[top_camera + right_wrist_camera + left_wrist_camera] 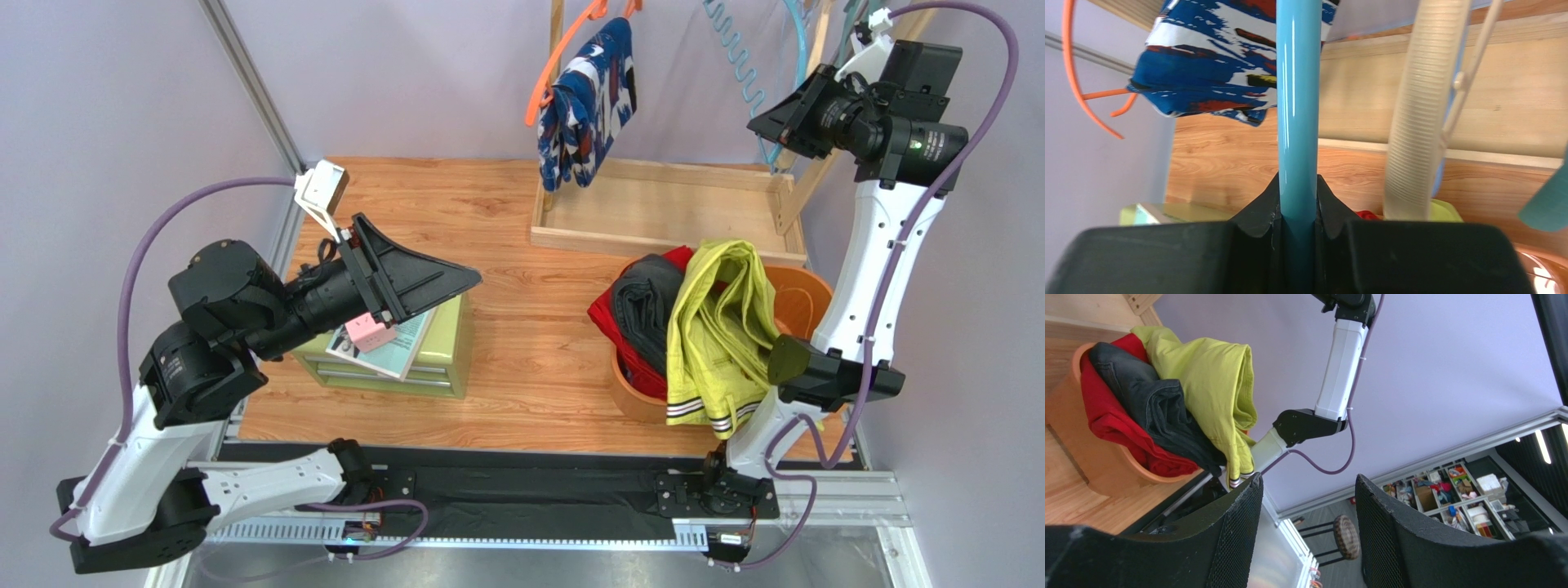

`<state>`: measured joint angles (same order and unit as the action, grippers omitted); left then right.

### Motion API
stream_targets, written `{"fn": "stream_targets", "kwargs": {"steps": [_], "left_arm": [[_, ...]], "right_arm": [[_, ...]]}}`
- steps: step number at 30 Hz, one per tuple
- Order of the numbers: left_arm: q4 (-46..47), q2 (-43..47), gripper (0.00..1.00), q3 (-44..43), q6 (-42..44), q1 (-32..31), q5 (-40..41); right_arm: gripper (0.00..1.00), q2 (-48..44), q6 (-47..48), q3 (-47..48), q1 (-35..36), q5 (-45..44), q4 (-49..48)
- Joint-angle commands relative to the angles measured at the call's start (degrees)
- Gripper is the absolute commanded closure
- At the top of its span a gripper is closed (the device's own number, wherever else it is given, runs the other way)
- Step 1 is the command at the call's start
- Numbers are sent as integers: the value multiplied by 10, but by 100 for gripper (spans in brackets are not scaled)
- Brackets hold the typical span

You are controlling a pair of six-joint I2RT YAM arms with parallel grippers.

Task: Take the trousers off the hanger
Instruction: Hang the hanger back to the clothesline with the right arm

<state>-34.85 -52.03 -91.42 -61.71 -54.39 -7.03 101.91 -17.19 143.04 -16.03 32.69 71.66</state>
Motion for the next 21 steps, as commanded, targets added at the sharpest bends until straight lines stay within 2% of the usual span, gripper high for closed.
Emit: {"fn": "stream_targets", "kwargs": {"steps": [1, 4, 11, 14, 16, 17, 18, 20, 21], "left_arm": [[32, -2, 37, 5, -10, -1, -20], [36, -6, 38, 5, -12, -2, -27], [33, 1, 38, 9, -9, -1, -20], [30, -6, 38, 0, 4, -1, -22], [18, -18, 39, -24, 43, -1, -26], [10, -31, 39, -35, 61, -1, -23], [-5, -36, 39, -44, 96, -1, -19], [-19, -51, 39, -67, 134, -1, 2], [-26, -56, 39, -75, 155, -1, 10]], "right_arm": [[100, 9, 33, 56, 27, -113, 44], [100, 27, 45, 83, 51, -152, 45], [100, -8, 56, -44, 87, -215, 12], [100, 2, 51, -34, 89, -216, 34], [100, -5, 43, -30, 90, -212, 39], [97, -10, 26, -33, 90, -208, 38], [88, -21, 18, -43, 90, -202, 37], [77, -36, 1, -54, 91, -180, 35], [65, -49, -6, -61, 92, -177, 35]]}}
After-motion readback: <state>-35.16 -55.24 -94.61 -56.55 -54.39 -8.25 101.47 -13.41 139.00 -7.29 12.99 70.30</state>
